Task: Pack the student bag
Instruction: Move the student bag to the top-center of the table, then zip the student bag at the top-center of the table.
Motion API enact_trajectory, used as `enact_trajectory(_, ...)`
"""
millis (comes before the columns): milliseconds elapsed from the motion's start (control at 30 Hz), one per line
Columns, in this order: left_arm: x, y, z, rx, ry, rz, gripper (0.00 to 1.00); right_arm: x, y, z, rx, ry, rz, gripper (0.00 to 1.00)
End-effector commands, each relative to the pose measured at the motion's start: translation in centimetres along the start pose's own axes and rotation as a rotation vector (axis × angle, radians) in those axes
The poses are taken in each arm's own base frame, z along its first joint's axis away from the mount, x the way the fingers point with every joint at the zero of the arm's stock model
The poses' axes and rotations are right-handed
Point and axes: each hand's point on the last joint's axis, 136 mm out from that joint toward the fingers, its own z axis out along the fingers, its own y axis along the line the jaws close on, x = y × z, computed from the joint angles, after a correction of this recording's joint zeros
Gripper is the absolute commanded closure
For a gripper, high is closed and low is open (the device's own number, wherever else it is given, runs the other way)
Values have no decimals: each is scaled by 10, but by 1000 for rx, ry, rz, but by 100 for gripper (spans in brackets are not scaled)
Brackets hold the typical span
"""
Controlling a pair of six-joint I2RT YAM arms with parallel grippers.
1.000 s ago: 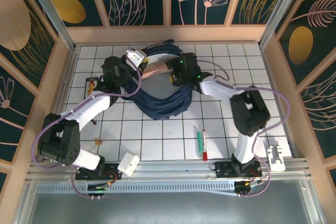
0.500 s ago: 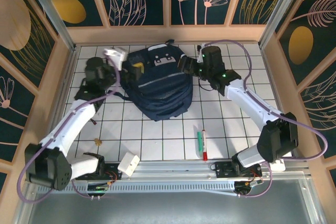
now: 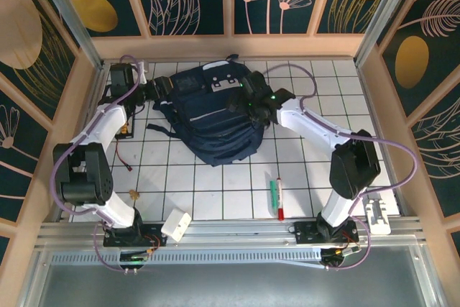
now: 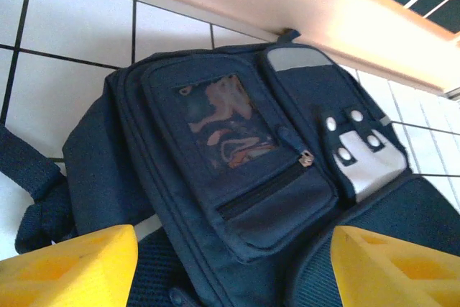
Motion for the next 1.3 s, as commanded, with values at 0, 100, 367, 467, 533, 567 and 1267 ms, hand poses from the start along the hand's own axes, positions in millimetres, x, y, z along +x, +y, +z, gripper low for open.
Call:
enact_trajectory(0,17,-4,22,-36,69,68,28,19,-32,13,112,35,283,1)
enact_trajectory(100,51,-4,43,-34,142,95,27,18,-28,35,57,77,288,6)
enact_trajectory(367,80,-4,45,-8,186,113,29,-76,-29,28,-29,-126,232,100)
enact_trajectory(467,89,-22,38,58,242,126,33,-120,-28,21,-107,-161,63,100)
enact_trajectory(533,84,-44,22,132,228,148,33,-152,-34,20,-125,-195,-49,100)
enact_trajectory(567,85,-54,16,174,234,157,34,-167,-35,20,-153,-216,-127,100)
enact_trajectory(1267,84,-66,31,429,16,1702,37,-26,13,-32,-225,70,245,39)
